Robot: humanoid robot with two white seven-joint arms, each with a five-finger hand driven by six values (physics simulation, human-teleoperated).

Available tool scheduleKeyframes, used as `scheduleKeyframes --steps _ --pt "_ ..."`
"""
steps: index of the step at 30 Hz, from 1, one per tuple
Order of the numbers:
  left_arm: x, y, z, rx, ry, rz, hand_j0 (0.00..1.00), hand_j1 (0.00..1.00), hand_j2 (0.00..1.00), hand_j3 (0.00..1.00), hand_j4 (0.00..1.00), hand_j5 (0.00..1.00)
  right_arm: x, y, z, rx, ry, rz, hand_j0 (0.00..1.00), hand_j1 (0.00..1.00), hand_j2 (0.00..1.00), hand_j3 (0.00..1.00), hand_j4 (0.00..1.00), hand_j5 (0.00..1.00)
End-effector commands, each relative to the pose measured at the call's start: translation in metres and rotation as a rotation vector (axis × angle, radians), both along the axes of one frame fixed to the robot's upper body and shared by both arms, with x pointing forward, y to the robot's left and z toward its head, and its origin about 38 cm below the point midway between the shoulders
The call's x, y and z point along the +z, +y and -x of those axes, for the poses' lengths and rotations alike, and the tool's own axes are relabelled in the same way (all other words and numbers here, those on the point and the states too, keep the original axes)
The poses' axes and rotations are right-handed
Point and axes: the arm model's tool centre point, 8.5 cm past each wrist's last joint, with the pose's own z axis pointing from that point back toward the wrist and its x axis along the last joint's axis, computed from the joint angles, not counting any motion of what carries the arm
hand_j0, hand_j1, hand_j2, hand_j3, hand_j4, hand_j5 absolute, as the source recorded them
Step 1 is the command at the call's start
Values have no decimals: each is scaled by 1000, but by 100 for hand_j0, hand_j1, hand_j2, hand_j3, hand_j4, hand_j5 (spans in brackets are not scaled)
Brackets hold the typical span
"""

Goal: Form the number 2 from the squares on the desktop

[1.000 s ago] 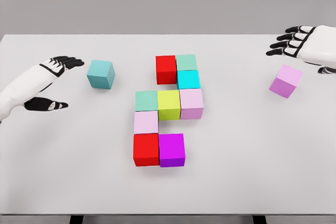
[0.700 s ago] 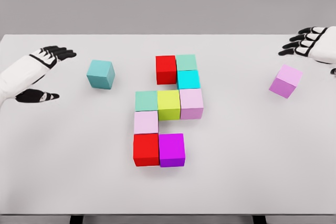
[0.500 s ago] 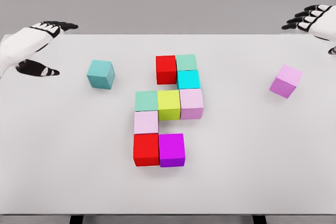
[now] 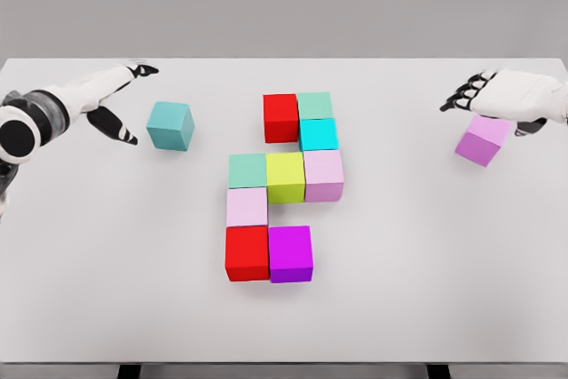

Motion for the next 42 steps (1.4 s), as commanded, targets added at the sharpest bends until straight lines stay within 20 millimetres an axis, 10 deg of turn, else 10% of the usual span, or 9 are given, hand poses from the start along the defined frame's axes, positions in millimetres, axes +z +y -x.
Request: scheduleKeyframes --steps 1,23,26,28,42 --pt "-23 -11 6 -35 60 -48 100 100 100 100 100 100 -10 -1 -2 -11 21 17 100 100 100 100 100 100" --pt "-38 -47 -24 -55 18 -194 96 96 96 96 96 96 -57 1 -21 -65 106 107 98 98 98 98 98 98" --pt "-46 -48 -30 -39 24 -220 96 96 96 96 96 96 -56 0 -21 -67 105 98 53 53 53 53 53 53" --pt "-48 -51 -31 -39 21 -227 96 96 96 96 96 96 -56 -2 -21 -72 106 94 41 41 41 41 41 41" --pt "-61 -49 -36 -28 30 -286 96 96 96 96 96 96 31 15 7 67 -33 -79 39 39 39 39 39 39"
